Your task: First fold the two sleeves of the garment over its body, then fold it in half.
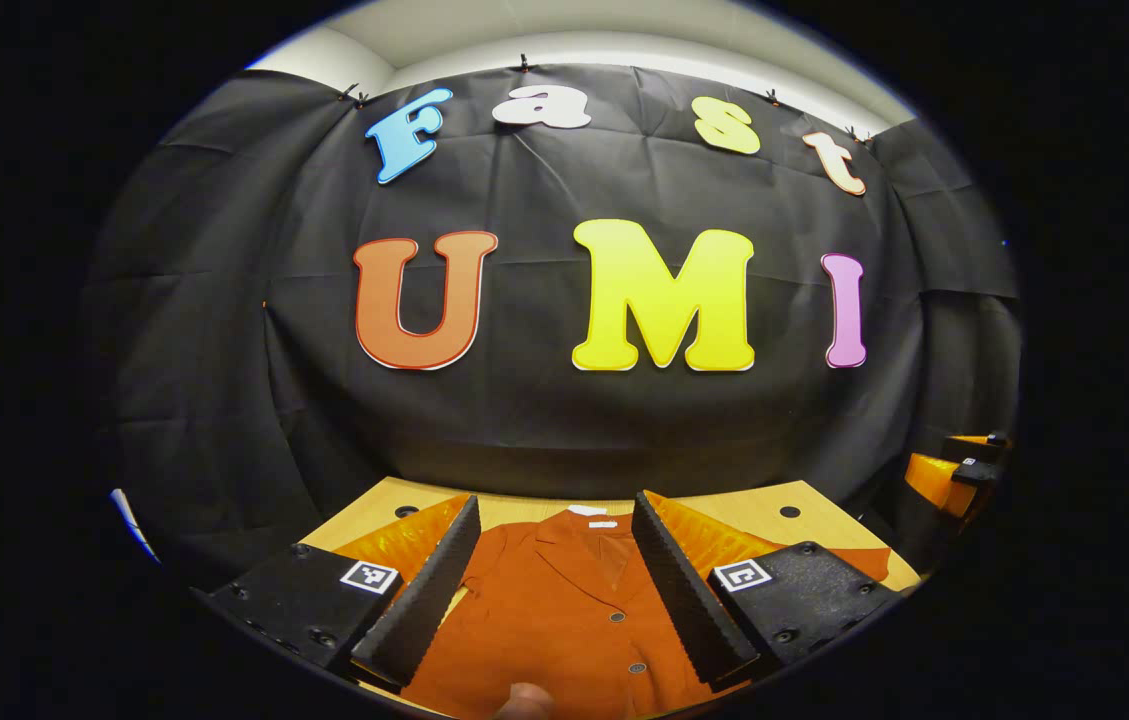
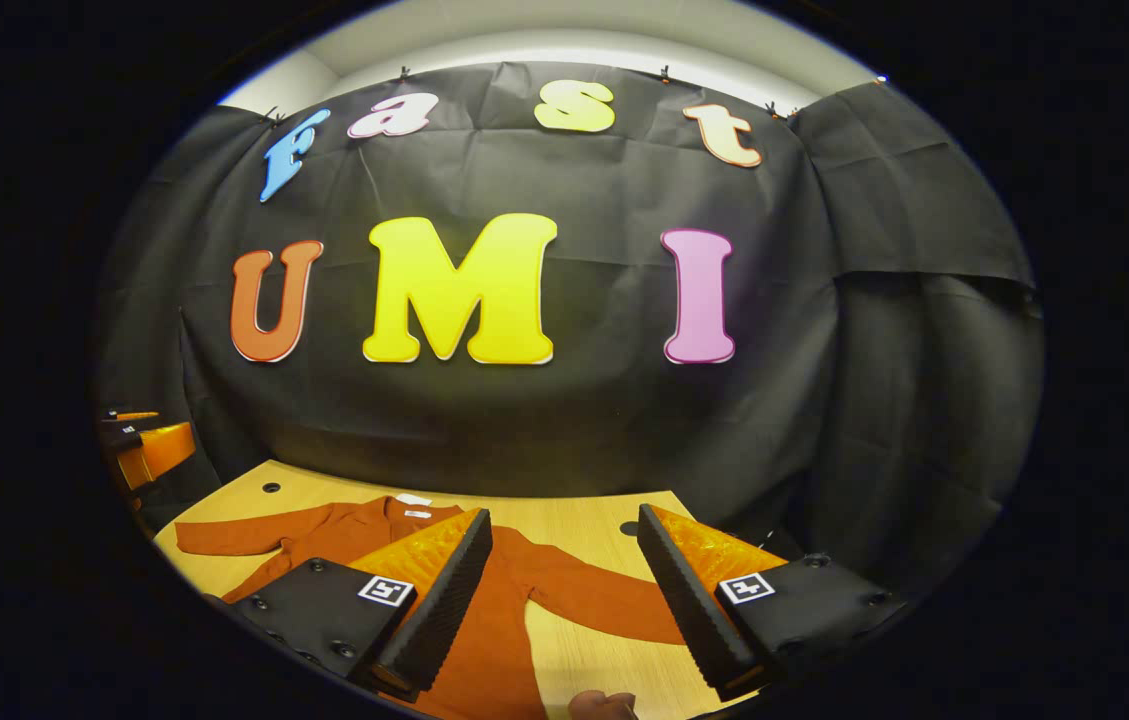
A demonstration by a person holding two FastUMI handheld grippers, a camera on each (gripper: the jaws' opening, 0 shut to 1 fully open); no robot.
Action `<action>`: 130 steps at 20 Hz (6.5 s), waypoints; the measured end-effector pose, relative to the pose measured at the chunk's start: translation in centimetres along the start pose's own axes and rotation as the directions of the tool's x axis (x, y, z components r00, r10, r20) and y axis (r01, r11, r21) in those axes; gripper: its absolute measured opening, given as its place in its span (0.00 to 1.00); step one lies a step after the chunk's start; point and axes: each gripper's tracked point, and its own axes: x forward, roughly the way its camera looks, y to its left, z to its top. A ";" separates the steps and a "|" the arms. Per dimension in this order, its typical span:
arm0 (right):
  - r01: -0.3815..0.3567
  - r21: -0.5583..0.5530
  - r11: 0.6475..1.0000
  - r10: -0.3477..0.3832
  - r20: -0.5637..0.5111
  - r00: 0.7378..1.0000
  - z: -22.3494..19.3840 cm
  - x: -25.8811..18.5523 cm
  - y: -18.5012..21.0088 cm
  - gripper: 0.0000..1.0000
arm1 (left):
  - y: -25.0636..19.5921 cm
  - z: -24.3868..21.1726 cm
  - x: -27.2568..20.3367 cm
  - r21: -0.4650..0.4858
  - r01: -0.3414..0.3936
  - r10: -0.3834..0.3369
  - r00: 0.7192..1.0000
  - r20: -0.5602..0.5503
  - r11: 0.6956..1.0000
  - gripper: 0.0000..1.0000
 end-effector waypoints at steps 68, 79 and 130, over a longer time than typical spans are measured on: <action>0.334 0.210 0.919 0.051 -0.903 0.427 -18.8 13.6 -13.9 0.02 | -0.7 -2.0 -1.4 0.066 0.022 -0.019 0.999 -0.045 0.998 1.00; -0.086 0.244 0.966 0.255 -0.843 0.473 -10.4 17.1 15.3 0.02 | 7.1 -2.6 -2.0 0.046 0.000 0.001 1.000 -0.031 0.999 0.99; -0.476 0.130 0.870 0.427 -0.682 0.594 -14.1 9.5 32.2 0.96 | 29.5 -17.1 0.5 -0.143 -0.471 0.388 0.835 -0.389 0.870 1.00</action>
